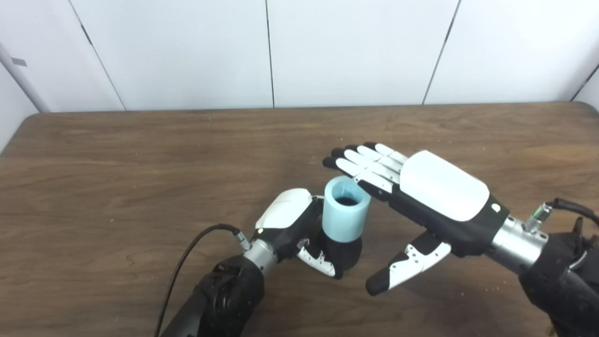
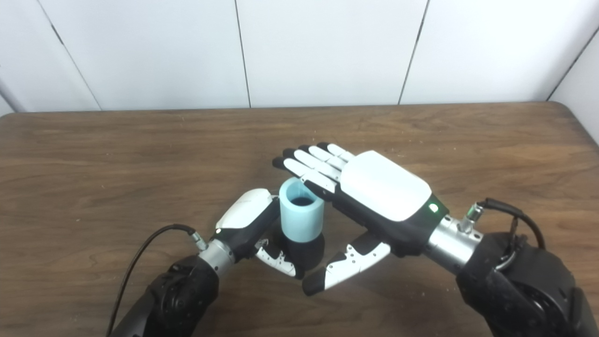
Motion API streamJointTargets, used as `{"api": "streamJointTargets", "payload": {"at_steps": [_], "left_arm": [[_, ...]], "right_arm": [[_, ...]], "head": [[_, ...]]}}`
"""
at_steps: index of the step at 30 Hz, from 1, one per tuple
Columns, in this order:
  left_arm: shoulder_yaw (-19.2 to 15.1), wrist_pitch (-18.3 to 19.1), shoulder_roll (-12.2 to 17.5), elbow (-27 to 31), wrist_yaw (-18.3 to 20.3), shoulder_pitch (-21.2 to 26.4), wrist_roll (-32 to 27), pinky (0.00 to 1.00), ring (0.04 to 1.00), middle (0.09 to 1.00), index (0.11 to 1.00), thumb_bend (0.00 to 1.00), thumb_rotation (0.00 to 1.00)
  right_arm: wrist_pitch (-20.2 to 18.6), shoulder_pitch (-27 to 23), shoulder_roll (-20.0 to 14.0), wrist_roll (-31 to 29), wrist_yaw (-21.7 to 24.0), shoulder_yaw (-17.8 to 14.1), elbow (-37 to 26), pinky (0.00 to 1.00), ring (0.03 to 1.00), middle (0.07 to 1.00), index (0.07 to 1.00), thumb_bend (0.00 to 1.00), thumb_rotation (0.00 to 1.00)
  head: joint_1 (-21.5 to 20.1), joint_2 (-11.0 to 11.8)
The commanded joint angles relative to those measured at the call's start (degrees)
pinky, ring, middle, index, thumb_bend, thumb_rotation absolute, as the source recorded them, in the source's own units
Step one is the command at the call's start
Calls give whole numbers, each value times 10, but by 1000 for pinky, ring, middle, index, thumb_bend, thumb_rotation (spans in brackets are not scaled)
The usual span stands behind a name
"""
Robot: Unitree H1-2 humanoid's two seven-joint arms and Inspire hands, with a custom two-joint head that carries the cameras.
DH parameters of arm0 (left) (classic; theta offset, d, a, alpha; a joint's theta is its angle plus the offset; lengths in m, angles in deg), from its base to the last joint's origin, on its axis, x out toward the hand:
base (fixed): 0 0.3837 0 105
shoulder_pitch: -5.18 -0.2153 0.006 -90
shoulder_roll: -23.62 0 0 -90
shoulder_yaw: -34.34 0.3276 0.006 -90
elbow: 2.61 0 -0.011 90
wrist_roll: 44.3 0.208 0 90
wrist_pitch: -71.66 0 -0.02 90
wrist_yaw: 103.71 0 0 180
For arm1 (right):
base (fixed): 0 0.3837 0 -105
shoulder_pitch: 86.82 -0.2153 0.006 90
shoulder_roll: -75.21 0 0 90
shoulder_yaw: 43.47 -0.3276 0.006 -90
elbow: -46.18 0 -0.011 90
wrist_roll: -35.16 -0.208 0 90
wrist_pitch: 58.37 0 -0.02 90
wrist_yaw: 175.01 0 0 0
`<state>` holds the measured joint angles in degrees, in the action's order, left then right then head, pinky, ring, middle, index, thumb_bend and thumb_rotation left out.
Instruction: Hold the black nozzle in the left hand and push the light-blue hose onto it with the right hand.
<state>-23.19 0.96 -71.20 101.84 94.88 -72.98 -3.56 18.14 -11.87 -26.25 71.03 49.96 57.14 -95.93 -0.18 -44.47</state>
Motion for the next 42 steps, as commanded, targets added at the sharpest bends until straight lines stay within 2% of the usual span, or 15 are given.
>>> {"api": "streamJointTargets", "payload": {"at_steps": [1, 7, 11, 13, 14, 15, 16, 18, 22, 31, 42], "left_arm": [[15, 46, 12, -35, 63, -34, -12, 689, 658, 515, 476, 521, 0], [10, 45, 12, -26, 66, -35, -18, 581, 624, 494, 491, 524, 0], [0, 46, 15, -1, 67, -31, -20, 581, 633, 495, 498, 524, 0], [-7, 51, 16, 15, 73, -27, -21, 622, 676, 639, 498, 522, 40], [-9, 56, 17, 24, 77, -24, -19, 661, 712, 684, 598, 675, 20], [-11, 59, 18, 30, 81, -22, -17, 714, 756, 733, 672, 773, 16], [-13, 63, 20, 41, 86, -19, -15, 733, 770, 750, 697, 806, 15], [-18, 69, 21, 56, 94, -16, -11, 858, 842, 845, 793, 846, 52], [-37, 63, 25, 86, 101, -8, -17, 982, 928, 930, 889, 879, 81], [-63, 24, 21, 107, 70, -8, 18, 1000, 988, 968, 936, 930, 115], [-138, -9, 18, 126, 30, -8, -18, 1000, 964, 935, 921, 930, 111]], "right_arm": [[-9, -28, 5, 4, -4, -15, -20, 1000, 1000, 1000, 996, 646, 1000], [-13, -41, 23, 5, -9, -22, -19, 1000, 1000, 993, 988, 634, 1000], [-6, -36, 31, 5, -17, -25, -16, 1000, 1000, 986, 981, 635, 1000], [-9, -36, 32, 7, -9, -26, -18, 1000, 1000, 983, 979, 632, 1000], [-12, -36, 31, 9, -3, -26, -20, 1000, 1000, 983, 978, 625, 1000], [-15, -37, 31, 10, 1, -26, -22, 1000, 1000, 982, 977, 619, 1000], [-17, -36, 29, 12, 5, -25, -22, 1000, 1000, 982, 977, 616, 999], [-19, -35, 29, 14, 11, -24, -22, 1000, 1000, 982, 976, 608, 997], [-23, -34, 32, 25, 25, -21, -22, 1000, 1000, 984, 976, 610, 997], [-15, -28, 39, 46, 39, -17, -18, 1000, 1000, 984, 976, 610, 997], [-17, -17, 35, 46, 40, -23, -4, 1000, 1000, 983, 976, 607, 997]], "head": [[0, -1], [1, 2], [1, 3], [1, 4], [1, 4], [1, 4], [1, 4], [1, 4], [1, 4], [0, 7], [2, 6]]}}
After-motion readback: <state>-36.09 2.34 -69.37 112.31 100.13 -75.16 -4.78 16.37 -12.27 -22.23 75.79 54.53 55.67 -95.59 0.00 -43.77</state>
